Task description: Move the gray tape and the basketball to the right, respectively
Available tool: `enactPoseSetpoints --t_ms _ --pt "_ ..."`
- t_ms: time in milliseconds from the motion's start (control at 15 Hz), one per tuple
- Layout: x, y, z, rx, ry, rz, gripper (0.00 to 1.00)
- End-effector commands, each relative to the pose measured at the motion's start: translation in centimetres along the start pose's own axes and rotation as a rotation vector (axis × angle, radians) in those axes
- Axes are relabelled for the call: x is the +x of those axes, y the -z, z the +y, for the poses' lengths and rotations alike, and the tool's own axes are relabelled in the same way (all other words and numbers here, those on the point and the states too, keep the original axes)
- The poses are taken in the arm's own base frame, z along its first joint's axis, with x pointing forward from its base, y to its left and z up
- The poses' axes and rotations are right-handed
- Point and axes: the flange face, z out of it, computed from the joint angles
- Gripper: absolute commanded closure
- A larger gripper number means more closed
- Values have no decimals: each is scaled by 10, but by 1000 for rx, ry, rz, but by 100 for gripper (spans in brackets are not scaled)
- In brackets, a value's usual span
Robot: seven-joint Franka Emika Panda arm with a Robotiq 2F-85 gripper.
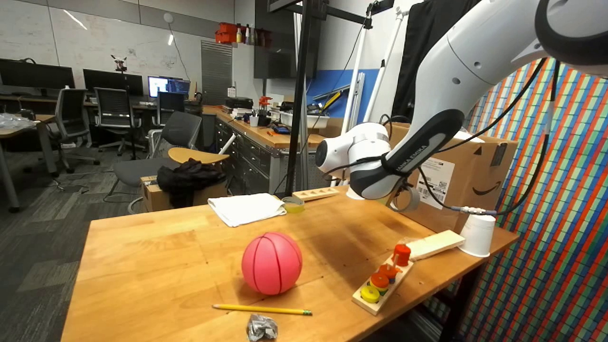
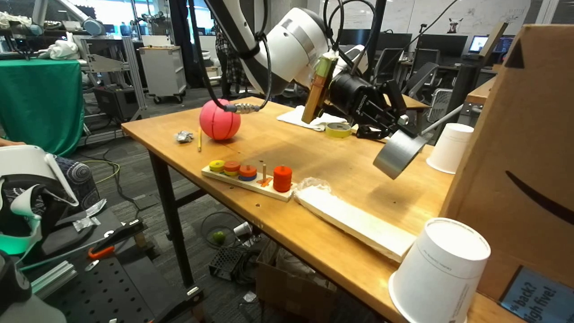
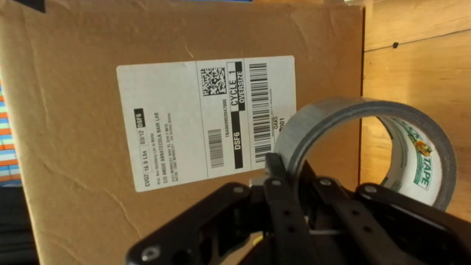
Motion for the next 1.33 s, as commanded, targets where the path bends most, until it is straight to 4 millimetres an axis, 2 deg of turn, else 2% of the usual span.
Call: enactPoseSetpoints --t_ms 0,467,933,1267 --pt "3 -4 9 71 -18 -50 93" --pt "16 -18 7 93 -61 -28 93" --pt "43 -19 -11 100 -65 39 93" --pt "58 -27 -17 84 -73 44 93"
